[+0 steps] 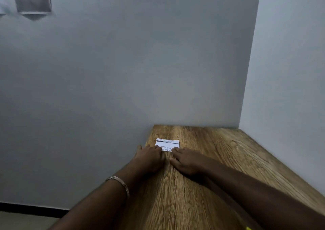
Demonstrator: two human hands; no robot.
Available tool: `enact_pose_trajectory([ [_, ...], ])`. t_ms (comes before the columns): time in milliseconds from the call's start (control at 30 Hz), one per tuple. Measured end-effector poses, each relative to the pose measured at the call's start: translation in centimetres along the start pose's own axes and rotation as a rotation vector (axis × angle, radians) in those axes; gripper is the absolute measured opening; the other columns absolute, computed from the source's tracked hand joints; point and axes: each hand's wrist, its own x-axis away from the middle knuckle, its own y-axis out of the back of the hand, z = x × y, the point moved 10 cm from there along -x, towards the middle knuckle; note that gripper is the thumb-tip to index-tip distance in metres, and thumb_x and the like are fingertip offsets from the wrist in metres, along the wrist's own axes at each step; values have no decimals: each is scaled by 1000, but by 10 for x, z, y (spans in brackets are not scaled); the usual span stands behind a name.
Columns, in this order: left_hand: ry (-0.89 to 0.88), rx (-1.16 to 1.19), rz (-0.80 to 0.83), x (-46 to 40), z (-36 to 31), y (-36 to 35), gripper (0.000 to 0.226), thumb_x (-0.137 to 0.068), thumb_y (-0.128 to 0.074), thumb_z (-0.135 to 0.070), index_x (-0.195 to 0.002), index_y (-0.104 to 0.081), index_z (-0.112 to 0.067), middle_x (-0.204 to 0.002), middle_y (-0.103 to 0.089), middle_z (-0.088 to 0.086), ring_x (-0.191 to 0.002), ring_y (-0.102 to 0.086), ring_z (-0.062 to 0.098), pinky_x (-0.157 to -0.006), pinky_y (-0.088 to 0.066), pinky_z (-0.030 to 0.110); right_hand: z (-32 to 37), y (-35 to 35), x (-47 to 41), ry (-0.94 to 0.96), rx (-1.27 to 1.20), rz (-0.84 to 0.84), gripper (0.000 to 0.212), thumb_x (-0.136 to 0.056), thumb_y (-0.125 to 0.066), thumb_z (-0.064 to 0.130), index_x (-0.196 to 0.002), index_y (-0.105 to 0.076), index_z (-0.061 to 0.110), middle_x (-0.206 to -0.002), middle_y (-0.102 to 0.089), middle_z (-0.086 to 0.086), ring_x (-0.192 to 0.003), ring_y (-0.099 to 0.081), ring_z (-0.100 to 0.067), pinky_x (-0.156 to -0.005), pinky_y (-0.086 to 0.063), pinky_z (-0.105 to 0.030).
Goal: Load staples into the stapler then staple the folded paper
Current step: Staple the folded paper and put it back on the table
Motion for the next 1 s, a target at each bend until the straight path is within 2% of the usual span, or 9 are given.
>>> enact_pose_trajectory([
  [233, -5, 65, 11, -26, 10, -8, 45, -101, -26, -41, -128, -49, -13, -140, -55, 9, -130, -48, 27, -112, -25, 60, -17, -13, -35, -26, -26, -13, 77, -94, -13, 64, -158, -4, 24, -168, -5, -1, -154, -6, -27, -120, -9, -56],
  [633, -22, 68, -37, -22, 9, -8, 42, -101, -29, -42, -123, -53, -15, -131, -59, 6, -120, -54, 23, -107, -33, 55, -24, -18, -41, -40, -93, -50, 95, -77, -4, 76, -158, -4, 27, -168, -5, 3, -154, -6, -26, -118, -7, -57],
  [733, -20, 76, -46, -24, 11, -9, 43, -101, -29, -43, -127, -50, -16, -137, -56, 7, -123, -53, 24, -108, -33, 56, -24, -18, -40, -45, -98, -44, 89, -83, -8, 74, -158, -1, 26, -168, -2, 3, -154, -4, -26, -118, -5, -57],
  [833, -25, 92, -96, -24, 11, -7, 52, -101, -29, -45, -144, -39, -17, -157, -38, 6, -138, -43, 26, -113, -28, 58, -21, -16, -36, -55, -100, -59, 82, -91, -15, 68, -158, 0, 23, -168, 3, 0, -154, -5, -26, -119, -6, -56],
  [900, -28, 85, -141, -19, 9, -2, 54, -102, -30, -46, -148, -34, -17, -162, -30, 6, -142, -39, 26, -115, -27, 57, -19, -13, -29, -63, -112, -69, 80, -95, -20, 66, -159, -1, 21, -168, 5, -3, -154, -6, -27, -122, -10, -53],
  [933, -32, 67, -166, -15, 8, 1, 53, -102, -31, -45, -147, -36, -16, -160, -33, 6, -140, -41, 26, -114, -28, 56, -18, -11, -25, -67, -119, -66, 78, -97, -21, 64, -159, -3, 20, -168, 5, -5, -154, -5, -28, -123, -12, -52],
  [1000, -61, 9, -190, -6, 2, 7, 45, -103, -33, -43, -136, -47, -15, -146, -50, 6, -128, -52, 23, -109, -36, 52, -16, -10, -15, -67, -126, -37, 75, -100, -23, 61, -159, -8, 18, -168, 1, -9, -154, -4, -30, -123, -12, -52],
])
